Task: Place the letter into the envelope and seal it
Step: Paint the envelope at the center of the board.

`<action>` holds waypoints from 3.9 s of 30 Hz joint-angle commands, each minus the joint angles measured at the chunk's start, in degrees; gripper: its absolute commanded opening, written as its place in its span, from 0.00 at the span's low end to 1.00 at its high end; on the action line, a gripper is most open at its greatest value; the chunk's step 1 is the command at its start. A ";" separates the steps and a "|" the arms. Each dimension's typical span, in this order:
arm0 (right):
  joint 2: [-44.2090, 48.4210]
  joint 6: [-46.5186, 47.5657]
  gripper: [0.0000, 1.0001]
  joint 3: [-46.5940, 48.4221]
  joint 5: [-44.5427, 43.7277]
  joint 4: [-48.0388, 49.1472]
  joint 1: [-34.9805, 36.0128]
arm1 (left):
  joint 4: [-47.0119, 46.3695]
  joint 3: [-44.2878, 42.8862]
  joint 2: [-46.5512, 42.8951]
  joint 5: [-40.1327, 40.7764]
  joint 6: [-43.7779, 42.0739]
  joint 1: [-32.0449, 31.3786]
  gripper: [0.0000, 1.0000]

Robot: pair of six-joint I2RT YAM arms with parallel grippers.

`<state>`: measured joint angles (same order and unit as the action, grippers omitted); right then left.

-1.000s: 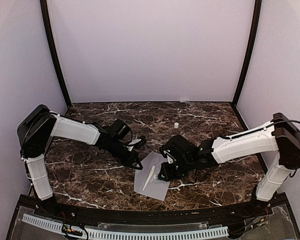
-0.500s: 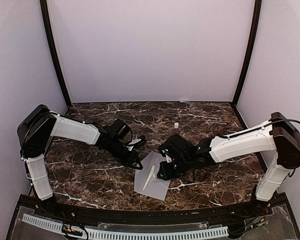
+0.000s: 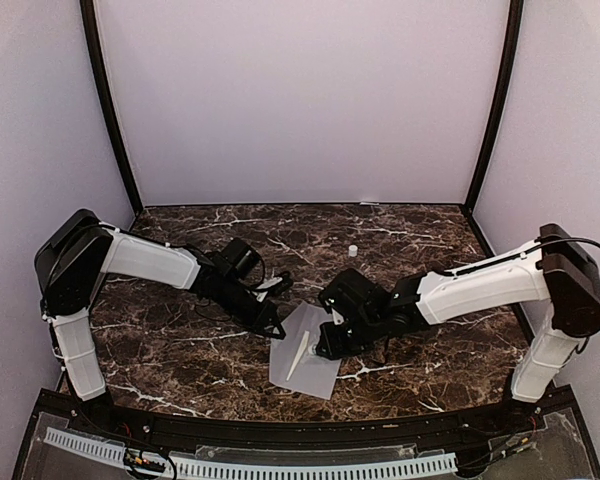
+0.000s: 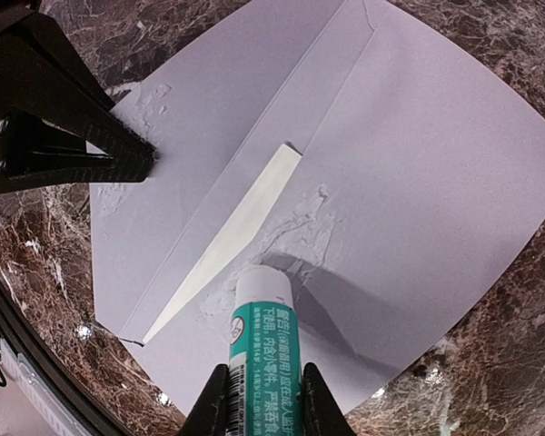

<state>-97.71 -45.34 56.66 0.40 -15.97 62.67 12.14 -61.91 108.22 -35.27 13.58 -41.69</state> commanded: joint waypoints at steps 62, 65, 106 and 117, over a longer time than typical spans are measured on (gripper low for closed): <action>0.59 -0.93 0.00 -2.13 6.38 0.43 -0.59 | 0.32 -1.15 0.62 0.97 0.48 -0.24 0.00; 0.64 -1.20 0.00 -2.09 7.02 0.30 0.20 | 0.34 -1.15 0.81 0.53 0.35 -0.27 0.00; -5.39 0.22 0.00 2.24 1.21 -8.51 -2.95 | 1.98 -1.73 1.04 -2.03 -2.50 -0.27 0.00; -5.36 2.46 0.00 2.50 0.71 -8.39 -5.64 | 2.22 -1.77 1.29 -1.87 -2.69 -0.31 0.00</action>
<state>-100.25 -44.12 59.90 5.30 -19.53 58.74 12.91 -62.87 109.10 -36.18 12.12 -41.69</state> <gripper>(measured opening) 0.197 0.005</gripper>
